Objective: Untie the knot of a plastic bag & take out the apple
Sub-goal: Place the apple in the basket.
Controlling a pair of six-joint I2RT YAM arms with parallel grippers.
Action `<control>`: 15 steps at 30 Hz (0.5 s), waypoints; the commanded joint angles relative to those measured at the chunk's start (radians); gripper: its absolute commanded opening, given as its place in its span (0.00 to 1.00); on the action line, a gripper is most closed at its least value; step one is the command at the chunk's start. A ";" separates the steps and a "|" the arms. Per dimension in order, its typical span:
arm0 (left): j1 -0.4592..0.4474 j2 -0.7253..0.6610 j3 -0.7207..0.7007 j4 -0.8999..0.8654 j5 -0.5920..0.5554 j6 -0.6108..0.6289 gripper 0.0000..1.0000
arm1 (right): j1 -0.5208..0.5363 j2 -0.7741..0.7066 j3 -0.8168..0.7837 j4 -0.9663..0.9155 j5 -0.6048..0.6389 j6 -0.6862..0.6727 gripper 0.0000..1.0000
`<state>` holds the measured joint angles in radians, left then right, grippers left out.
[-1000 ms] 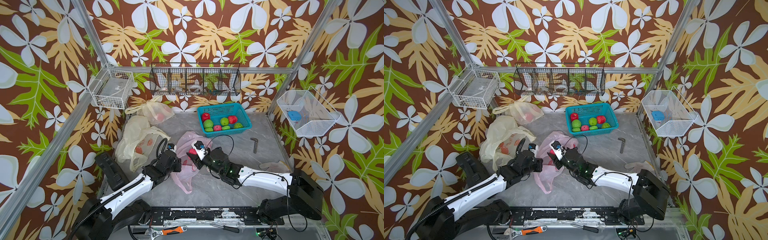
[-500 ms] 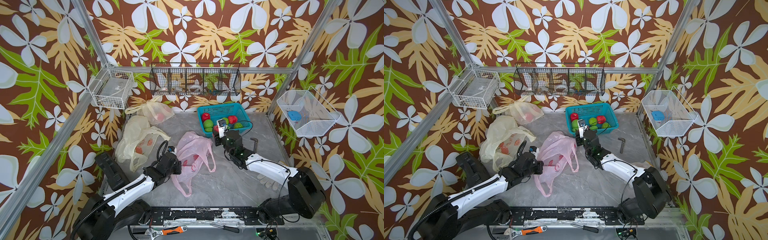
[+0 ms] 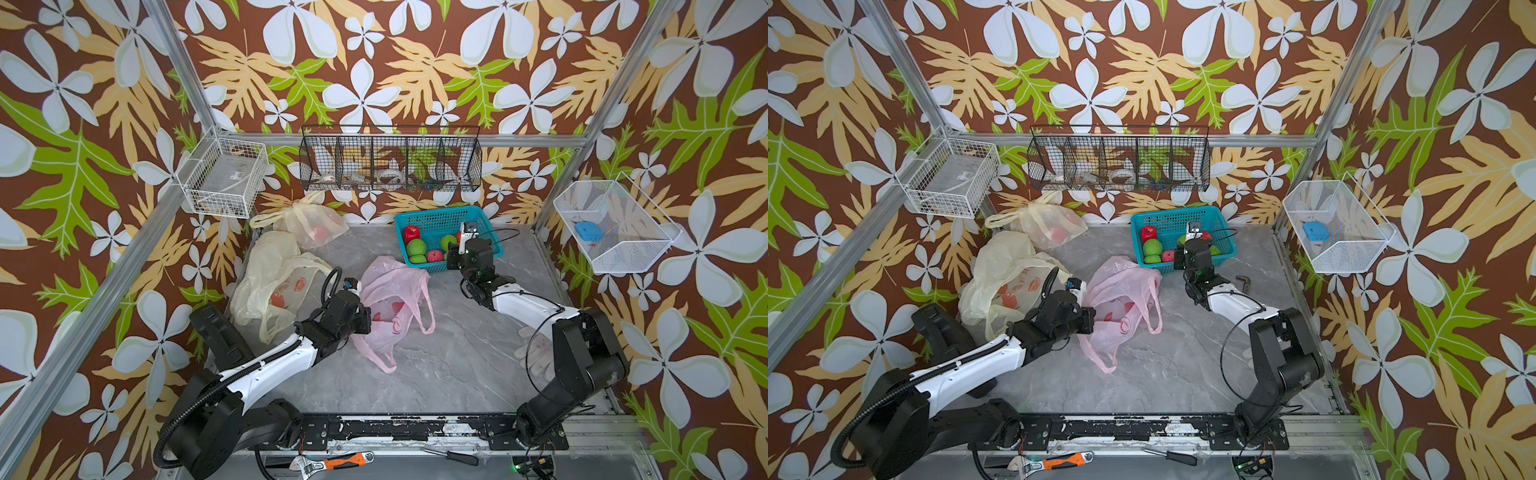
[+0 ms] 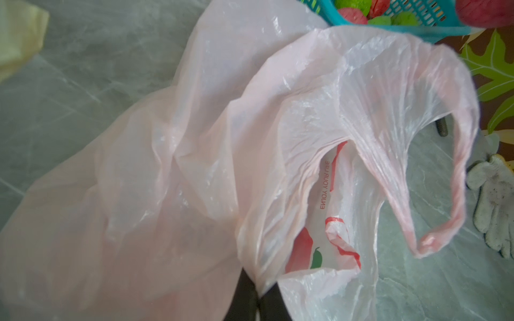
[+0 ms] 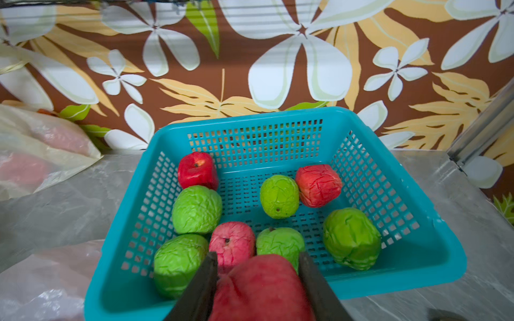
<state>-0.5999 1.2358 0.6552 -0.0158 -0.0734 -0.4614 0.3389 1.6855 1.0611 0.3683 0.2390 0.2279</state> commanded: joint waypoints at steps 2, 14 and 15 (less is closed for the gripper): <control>0.002 0.018 0.025 0.018 -0.002 0.035 0.00 | -0.047 0.069 0.057 -0.007 0.003 0.036 0.38; 0.002 0.025 -0.023 0.045 0.003 0.018 0.00 | -0.105 0.279 0.200 0.022 0.032 0.073 0.44; 0.002 0.030 -0.022 0.046 0.007 0.017 0.00 | -0.108 0.303 0.226 0.007 0.033 0.074 0.45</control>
<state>-0.5999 1.2594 0.6342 0.0006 -0.0700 -0.4431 0.2398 1.9453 1.2461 0.3931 0.2592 0.2909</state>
